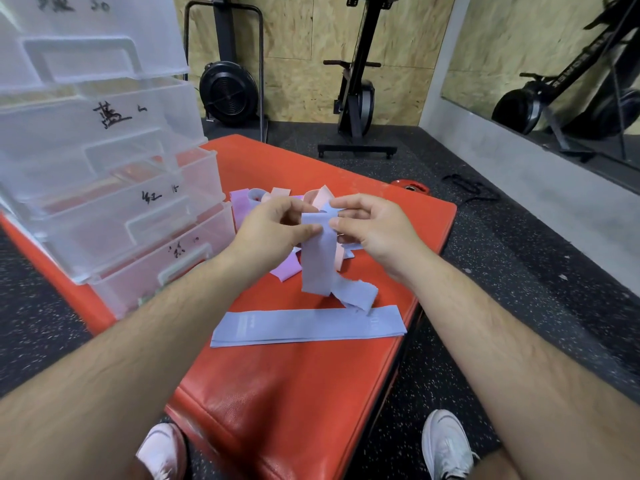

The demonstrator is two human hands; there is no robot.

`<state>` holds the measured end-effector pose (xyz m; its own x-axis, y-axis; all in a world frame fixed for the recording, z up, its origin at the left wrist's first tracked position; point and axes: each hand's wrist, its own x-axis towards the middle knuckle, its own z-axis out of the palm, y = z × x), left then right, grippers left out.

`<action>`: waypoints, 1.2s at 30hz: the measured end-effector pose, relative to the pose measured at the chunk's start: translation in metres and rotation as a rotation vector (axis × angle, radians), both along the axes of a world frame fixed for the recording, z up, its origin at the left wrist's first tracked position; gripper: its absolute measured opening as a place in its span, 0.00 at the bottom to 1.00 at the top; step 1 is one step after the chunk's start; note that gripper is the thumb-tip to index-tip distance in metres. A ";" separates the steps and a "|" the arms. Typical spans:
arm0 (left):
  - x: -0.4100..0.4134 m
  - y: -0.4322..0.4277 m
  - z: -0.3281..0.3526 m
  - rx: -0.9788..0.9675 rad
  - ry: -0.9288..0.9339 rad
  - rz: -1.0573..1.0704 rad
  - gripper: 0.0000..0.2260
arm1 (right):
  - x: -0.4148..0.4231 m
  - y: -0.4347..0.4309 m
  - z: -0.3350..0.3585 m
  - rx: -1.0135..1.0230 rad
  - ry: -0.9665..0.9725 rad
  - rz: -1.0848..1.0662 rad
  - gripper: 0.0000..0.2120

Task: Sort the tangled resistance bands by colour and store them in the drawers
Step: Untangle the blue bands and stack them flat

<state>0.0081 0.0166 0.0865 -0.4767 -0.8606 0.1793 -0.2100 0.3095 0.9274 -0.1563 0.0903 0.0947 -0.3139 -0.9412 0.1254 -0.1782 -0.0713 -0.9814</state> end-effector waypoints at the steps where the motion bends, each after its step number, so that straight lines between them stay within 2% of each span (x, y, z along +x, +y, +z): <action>1: 0.000 0.000 0.000 -0.013 -0.011 0.015 0.08 | 0.000 -0.001 -0.001 0.017 0.001 0.002 0.12; 4: 0.002 -0.001 0.000 -0.027 -0.030 0.051 0.05 | 0.001 -0.002 -0.005 0.069 0.138 0.037 0.11; 7: 0.004 -0.001 0.001 0.019 0.014 0.029 0.06 | 0.005 -0.002 -0.010 0.094 0.261 0.031 0.01; 10: 0.003 0.002 0.003 0.009 0.018 0.020 0.09 | 0.004 -0.007 -0.016 0.056 0.304 -0.031 0.10; 16: 0.002 0.004 0.006 -0.034 0.007 -0.017 0.12 | 0.008 -0.009 -0.015 0.028 0.354 0.018 0.11; 22: 0.003 0.003 0.004 -0.042 0.002 -0.005 0.07 | 0.010 -0.007 -0.015 -0.010 0.344 0.066 0.07; 28: 0.005 0.000 0.004 0.034 0.046 -0.053 0.17 | 0.011 -0.007 -0.014 -0.027 0.369 0.095 0.16; 31: 0.008 -0.001 0.003 0.006 -0.004 -0.109 0.12 | 0.011 -0.006 -0.016 0.003 0.362 0.140 0.14; 36: 0.018 -0.006 -0.002 -0.009 0.037 -0.006 0.08 | 0.006 0.000 -0.015 0.111 0.332 0.237 0.16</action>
